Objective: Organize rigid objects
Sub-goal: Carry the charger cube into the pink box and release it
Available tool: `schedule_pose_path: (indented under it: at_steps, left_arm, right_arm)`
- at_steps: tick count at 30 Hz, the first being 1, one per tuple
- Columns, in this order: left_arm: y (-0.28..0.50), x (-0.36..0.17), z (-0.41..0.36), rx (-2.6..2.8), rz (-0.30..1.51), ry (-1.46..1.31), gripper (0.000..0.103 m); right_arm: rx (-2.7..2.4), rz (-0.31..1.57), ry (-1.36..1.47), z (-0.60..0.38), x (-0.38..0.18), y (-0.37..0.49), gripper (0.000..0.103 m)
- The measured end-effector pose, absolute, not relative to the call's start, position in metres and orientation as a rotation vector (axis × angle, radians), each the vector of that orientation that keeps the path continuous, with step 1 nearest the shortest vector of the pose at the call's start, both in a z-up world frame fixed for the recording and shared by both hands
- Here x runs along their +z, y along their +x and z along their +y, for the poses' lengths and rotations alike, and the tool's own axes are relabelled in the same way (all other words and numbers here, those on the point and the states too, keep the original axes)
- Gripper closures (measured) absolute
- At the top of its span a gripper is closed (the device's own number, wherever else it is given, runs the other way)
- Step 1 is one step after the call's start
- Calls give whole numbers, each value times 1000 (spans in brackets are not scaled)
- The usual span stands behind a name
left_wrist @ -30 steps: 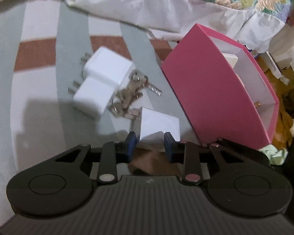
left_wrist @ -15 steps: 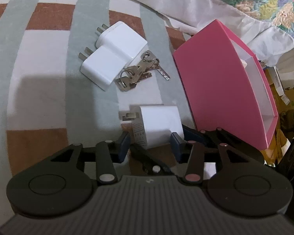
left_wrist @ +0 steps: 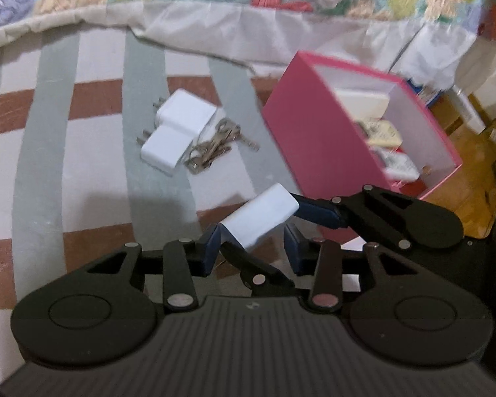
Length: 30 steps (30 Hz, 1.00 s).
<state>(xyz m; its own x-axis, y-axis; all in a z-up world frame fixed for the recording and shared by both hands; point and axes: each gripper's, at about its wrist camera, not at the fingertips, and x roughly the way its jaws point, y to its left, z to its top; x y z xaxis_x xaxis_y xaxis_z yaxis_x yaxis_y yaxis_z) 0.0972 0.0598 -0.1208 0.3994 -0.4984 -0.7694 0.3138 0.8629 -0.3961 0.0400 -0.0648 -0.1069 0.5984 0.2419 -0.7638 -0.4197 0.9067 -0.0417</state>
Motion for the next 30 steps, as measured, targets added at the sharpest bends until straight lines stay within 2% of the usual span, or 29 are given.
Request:
schedule_pose_path:
  at_steps: [9,17,30]
  left_arm:
    - [79,-91,64,-543,997,-216,64]
    - [68,-42,55,-593,958,-233,64]
    - [97,10,-36,-697,1039,-146,64]
  right_arm:
    - [407,797,-270,-64,-77,27,42]
    - [410,783,-270,-83,-25,21,42]
    - [274,887,-114,-165,24,45,42]
